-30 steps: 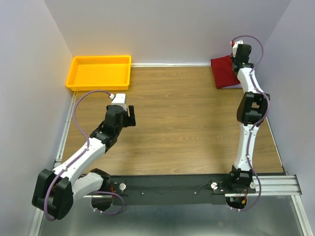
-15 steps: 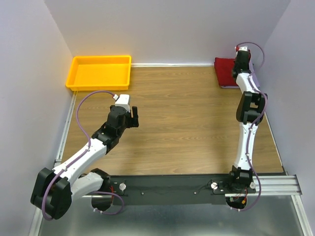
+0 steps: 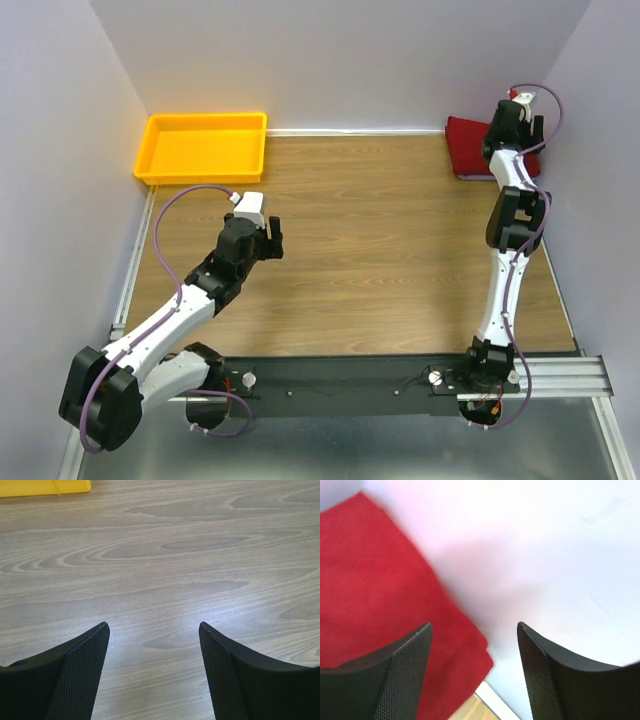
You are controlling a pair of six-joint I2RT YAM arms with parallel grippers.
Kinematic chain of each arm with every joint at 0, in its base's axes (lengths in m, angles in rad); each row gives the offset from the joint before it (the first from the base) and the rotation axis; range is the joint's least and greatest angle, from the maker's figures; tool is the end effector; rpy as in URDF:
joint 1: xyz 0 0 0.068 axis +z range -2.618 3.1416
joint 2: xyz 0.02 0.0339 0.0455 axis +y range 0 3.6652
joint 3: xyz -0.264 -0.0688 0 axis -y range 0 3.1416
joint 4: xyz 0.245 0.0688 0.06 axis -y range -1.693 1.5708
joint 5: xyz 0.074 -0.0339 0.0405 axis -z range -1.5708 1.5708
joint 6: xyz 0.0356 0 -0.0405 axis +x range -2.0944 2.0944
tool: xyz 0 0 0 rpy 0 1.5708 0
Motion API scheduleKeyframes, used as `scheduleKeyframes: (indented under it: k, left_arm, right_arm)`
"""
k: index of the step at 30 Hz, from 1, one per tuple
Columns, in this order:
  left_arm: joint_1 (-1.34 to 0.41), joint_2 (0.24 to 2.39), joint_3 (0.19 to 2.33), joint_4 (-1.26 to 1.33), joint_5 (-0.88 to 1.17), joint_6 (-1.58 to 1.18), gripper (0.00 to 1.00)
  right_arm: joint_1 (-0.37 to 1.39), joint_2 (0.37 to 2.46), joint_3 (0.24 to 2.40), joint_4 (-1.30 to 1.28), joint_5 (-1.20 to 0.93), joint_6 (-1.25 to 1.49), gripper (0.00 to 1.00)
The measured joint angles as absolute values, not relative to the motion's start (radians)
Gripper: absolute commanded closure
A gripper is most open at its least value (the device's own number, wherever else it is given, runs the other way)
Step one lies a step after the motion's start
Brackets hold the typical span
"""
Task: Fold and stack the t-shirts
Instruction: Neatly place the folded tshirt to the corner, then reset both grippers
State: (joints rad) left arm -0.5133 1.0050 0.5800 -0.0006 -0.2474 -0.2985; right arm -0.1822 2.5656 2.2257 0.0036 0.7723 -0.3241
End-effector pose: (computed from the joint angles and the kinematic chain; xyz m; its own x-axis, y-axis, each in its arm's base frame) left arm 0.2005 -0.1030 0.2452 -0.4266 -0.0868 -0.9002 0.1636 0.9716 -0.1712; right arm 0.5721 -0.1307 0.1993 -0.5553 -0.1296 -0.8215 0.6338 0.5737 -0.5189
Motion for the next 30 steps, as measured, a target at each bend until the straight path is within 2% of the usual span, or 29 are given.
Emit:
scheduleKeyframes:
  k: [1, 4, 8, 15, 19, 25, 30]
  left_arm:
    - [-0.515, 1.000, 0.580, -0.001, -0.252, -0.299, 0.21]
    - [-0.521, 0.974, 0.580, -0.001, -0.261, -0.296, 0.20]
    - [-0.526, 0.926, 0.580, -0.001, -0.273, -0.296, 0.20]
    - [-0.526, 0.756, 0.580, -0.002, -0.305, -0.297, 0.20]
    - [-0.526, 0.635, 0.589, -0.014, -0.334, -0.297, 0.18]
    - [-0.529, 0.515, 0.737, -0.103, -0.441, -0.295, 0.17]
    - [-0.531, 0.385, 0.852, -0.177, -0.551, -0.284, 0.17]
  right_arm:
    - [-0.184, 2.565, 2.225, 0.007, 0.792, -0.320, 0.24]
    - [-0.190, 2.513, 2.148, 0.014, 0.824, -0.304, 0.12]
    - [-0.192, 2.346, 1.959, 0.004, 0.815, -0.251, 0.10]
    - [-0.189, 1.830, 1.641, -0.085, 0.620, -0.067, 0.00]
    - [-0.189, 1.515, 1.485, -0.154, 0.462, 0.058, 0.00]
    - [-0.189, 1.098, 1.332, -0.256, 0.223, 0.224, 0.00]
    - [-0.090, 0.810, 1.210, -0.345, 0.158, 0.300, 0.00]
